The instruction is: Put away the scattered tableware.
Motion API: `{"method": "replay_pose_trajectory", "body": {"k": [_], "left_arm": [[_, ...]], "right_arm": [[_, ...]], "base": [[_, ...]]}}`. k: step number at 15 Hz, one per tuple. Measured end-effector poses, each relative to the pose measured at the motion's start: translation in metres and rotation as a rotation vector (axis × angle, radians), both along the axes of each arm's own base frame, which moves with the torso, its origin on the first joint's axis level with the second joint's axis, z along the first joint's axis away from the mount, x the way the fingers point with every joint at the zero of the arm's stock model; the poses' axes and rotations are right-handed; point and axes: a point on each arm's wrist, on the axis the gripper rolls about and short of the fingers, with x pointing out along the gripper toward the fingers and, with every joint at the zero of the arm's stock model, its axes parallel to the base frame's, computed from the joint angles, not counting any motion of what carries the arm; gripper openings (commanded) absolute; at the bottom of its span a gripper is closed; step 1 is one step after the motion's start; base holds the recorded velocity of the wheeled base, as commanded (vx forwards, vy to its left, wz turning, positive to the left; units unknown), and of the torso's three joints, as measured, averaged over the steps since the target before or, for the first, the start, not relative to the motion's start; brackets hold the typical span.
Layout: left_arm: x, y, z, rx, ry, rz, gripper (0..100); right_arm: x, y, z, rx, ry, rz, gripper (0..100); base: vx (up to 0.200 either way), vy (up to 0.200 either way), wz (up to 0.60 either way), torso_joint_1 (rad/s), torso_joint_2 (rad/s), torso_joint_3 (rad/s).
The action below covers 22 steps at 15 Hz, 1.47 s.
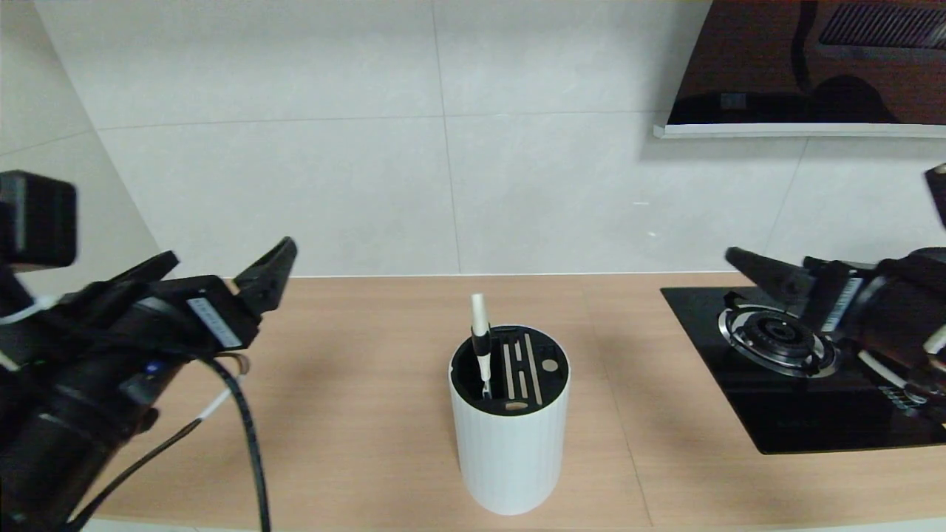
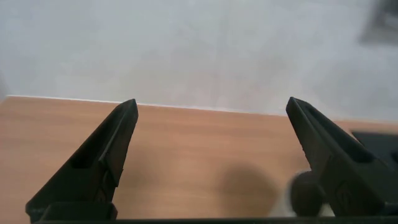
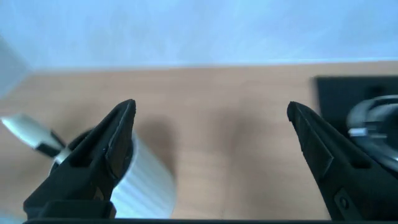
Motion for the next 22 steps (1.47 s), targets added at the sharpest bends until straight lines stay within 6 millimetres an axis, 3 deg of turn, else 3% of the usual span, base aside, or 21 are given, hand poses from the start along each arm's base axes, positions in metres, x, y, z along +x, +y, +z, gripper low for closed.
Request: {"method": "replay_pose_trajectory", "body": {"k": [3,6,9,12,16,22], "left_arm": [[-0.043,0.043,-0.007,0.022,0.026,0.094,100],[-0.088,0.074,-0.017,0.034,0.032,0.171,100],[-0.136,0.093,-0.028,0.081,-0.023,0.178,100],[-0.178,0.100,-0.045,0.168,-0.093,0.206,100],[-0.201,0.097,-0.061,0.208,-0.167,0.307,100],[-0.190,0.095,-0.108,0.226,-0.103,0.344,100]], "right_arm": [[-0.050,-0.042,0.005,0.004,-0.106,-0.095,100],[-0.104,-0.069,-0.003,-0.028,-0.159,-0.162,100],[-0.157,-0.085,-0.018,-0.094,-0.209,-0.208,100],[-0.201,-0.094,-0.037,-0.151,-0.315,-0.275,100],[-0.221,-0.093,-0.054,-0.183,-0.391,-0.394,100],[-0.211,-0.088,-0.110,-0.205,-0.288,-0.381,100]], "base": [[0.000,0.000,0.00,0.000,0.00,0.000],[0.000,0.000,0.00,0.000,0.00,0.000],[0.000,0.000,0.00,0.000,0.00,0.000],[0.000,0.000,0.00,0.000,0.00,0.000],[0.000,0.000,0.00,0.000,0.00,0.000],[0.000,0.000,0.00,0.000,0.00,0.000]]}}
